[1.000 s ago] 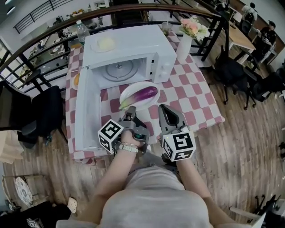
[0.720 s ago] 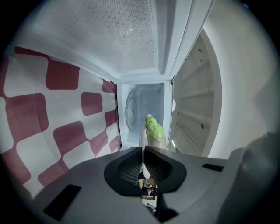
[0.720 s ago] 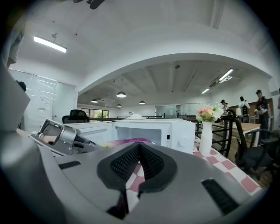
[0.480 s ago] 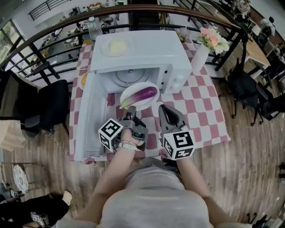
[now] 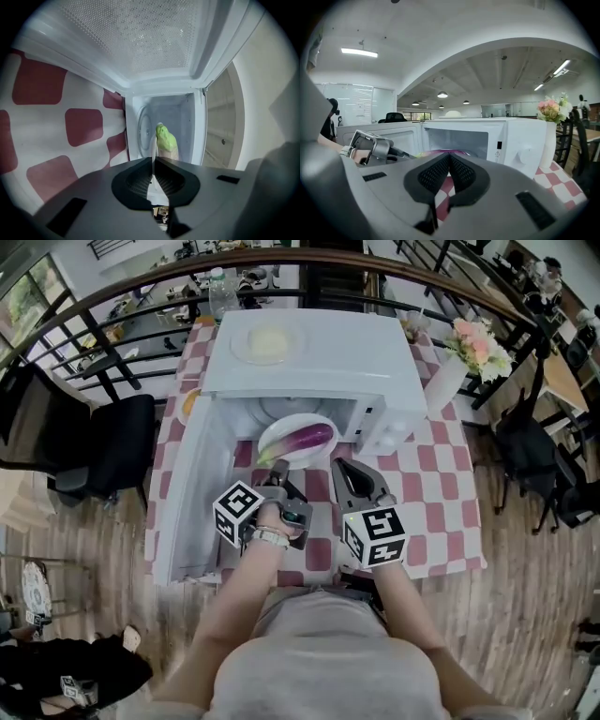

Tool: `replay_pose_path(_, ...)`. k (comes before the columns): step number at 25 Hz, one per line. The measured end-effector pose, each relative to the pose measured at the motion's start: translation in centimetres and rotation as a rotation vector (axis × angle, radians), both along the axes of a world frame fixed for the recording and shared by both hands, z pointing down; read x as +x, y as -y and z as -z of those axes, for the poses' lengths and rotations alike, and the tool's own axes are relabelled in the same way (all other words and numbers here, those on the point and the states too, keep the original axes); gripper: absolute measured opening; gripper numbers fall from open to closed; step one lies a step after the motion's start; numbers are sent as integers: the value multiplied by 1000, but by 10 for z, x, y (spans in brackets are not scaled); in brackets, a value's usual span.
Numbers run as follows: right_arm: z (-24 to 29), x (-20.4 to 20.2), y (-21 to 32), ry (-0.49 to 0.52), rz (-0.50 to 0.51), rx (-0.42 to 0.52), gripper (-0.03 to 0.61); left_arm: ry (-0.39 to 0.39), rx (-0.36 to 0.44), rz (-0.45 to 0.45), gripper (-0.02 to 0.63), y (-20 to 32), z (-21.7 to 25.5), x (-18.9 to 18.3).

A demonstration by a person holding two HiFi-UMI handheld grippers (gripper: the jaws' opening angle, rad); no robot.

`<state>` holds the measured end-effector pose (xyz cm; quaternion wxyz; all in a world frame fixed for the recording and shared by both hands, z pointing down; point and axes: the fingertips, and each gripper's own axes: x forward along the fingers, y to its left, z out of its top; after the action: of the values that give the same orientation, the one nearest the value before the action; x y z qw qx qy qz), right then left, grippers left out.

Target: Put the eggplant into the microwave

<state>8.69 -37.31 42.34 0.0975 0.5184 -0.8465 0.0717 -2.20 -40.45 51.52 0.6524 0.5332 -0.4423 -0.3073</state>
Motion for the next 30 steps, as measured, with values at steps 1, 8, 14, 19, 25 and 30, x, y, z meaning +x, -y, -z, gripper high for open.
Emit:
replay_pose_path(1, -2, -1, 3, -2, 10, -5, 25, 1, -1, 5, 20, 3, -2, 0)
replay_pose_path(8, -22, -7, 22, 18, 90, -80, 25, 0, -20, 19, 20, 23, -20, 1)
replay_pose_path(14, -40, -12, 34, 2, 129, -109, 25, 9, -26, 55, 20, 41, -35, -4)
replay_pose_path(19, -50, -19, 37, 4, 153, -110, 25, 16, -24, 72, 20, 52, -45, -6)
replay_pose_path(25, -55, -19, 37, 9, 159, -123, 25, -4, -43, 92, 20, 63, -52, -3)
replay_pose_path(30, -59, -13, 38, 14, 147, -131, 25, -1, -60, 99, 20, 71, -58, -1)
